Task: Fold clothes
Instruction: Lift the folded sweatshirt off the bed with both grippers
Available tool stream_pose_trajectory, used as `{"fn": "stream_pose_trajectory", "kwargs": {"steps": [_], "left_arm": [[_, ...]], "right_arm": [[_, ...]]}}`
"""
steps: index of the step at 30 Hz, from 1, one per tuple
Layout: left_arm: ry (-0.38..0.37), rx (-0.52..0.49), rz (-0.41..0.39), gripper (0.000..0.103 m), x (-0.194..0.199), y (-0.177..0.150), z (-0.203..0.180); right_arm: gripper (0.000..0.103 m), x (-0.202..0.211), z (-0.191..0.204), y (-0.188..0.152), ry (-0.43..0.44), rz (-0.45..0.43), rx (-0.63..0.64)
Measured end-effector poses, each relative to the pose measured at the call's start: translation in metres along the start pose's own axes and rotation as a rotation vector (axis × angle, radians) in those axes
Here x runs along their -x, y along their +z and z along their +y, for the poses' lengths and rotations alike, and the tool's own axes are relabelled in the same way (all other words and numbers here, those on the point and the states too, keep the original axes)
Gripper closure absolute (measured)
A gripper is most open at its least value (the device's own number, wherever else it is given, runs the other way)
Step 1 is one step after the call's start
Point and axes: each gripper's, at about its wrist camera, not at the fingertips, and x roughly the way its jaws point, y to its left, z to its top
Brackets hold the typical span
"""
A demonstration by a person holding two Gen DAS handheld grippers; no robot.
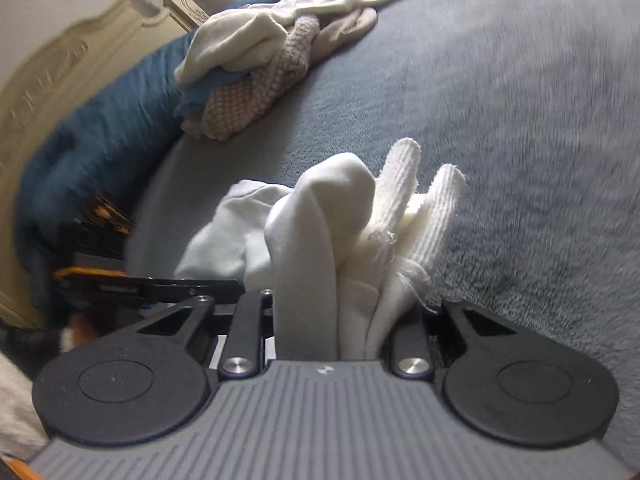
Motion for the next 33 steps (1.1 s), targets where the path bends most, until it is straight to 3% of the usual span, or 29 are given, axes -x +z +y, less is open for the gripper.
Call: {"fn": "stream_pose_trajectory", "kwargs": {"steps": [7, 17, 33], "left_arm": [[-0.030, -0.101, -0.079, 0.083, 0.035, -0.007, -0.035], [-0.096, -0.279, -0.191, 0.083, 0.102, -0.035, -0.101], [-0.123, -0.508, -0.359, 0.083, 0.199, -0.052, -0.213]], "right_arm": [[0.083, 0.038, 0.061, -0.015, -0.173, -0.099, 0.199], [0.084, 0.106, 0.147, -0.055, -0.347, -0.291, 0.342], [0.084, 0.206, 0.229, -0.086, -0.408, -0.583, 0.455]]}}
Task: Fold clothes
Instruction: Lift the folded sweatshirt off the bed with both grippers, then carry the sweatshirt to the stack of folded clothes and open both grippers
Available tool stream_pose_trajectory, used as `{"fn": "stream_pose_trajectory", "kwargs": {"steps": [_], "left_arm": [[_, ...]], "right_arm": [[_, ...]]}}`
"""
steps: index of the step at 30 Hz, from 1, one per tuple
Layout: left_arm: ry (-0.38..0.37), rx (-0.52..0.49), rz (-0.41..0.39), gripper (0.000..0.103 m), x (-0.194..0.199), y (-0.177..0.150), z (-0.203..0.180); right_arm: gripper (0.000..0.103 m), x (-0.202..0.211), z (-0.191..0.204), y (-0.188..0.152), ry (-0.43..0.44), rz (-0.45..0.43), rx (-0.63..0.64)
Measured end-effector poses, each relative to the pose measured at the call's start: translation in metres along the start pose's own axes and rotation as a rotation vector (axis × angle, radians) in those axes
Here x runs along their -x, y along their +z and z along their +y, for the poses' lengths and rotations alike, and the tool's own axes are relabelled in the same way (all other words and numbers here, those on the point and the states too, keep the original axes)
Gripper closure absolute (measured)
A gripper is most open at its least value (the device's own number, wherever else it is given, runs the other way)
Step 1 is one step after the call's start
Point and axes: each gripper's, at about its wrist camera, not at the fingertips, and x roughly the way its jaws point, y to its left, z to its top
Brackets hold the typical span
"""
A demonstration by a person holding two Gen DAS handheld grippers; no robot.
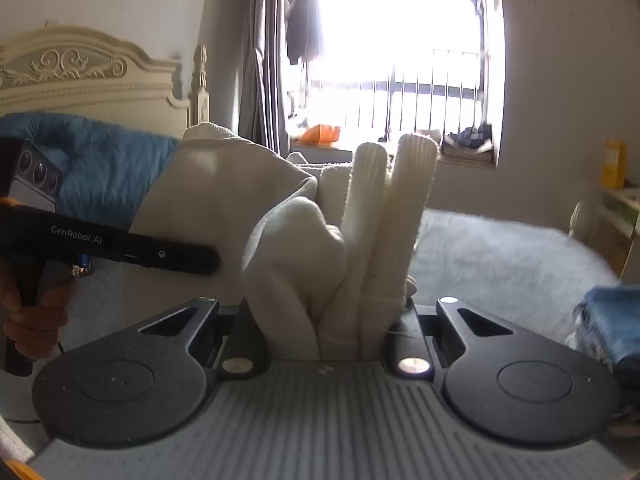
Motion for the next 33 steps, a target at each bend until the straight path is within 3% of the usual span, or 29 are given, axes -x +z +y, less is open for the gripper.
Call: {"fn": "stream_pose_trajectory", "kwargs": {"steps": [5, 11, 18, 26, 30, 33], "left_arm": [[-0.029, -0.048, -0.024, 0.084, 0.009, 0.036, -0.041], [-0.108, -0.218, -0.079, 0.083, 0.012, 0.080, -0.117], [-0.219, -0.290, -0.103, 0.083, -0.018, 0.100, -0.212], [-0.398, -0.254, -0.005, 0.083, -0.095, 0.071, -0.328], [-0.457, -0.250, 0.085, 0.083, -0.142, 0.030, -0.376], [-0.509, -0.150, 0.163, 0.083, -0.173, -0.014, -0.400]], "right_arm": [[0.084, 0.038, -0.003, 0.030, -0.039, -0.078, 0.020], [0.084, 0.098, -0.025, 0.073, -0.101, -0.197, 0.026], [0.084, 0.178, -0.061, 0.110, -0.246, -0.269, 0.081], [0.084, 0.276, -0.117, 0.111, -0.502, -0.211, 0.105], [0.084, 0.315, -0.146, 0.089, -0.617, -0.139, 0.084], [0.084, 0.333, -0.165, 0.069, -0.688, -0.071, 0.059]]}}
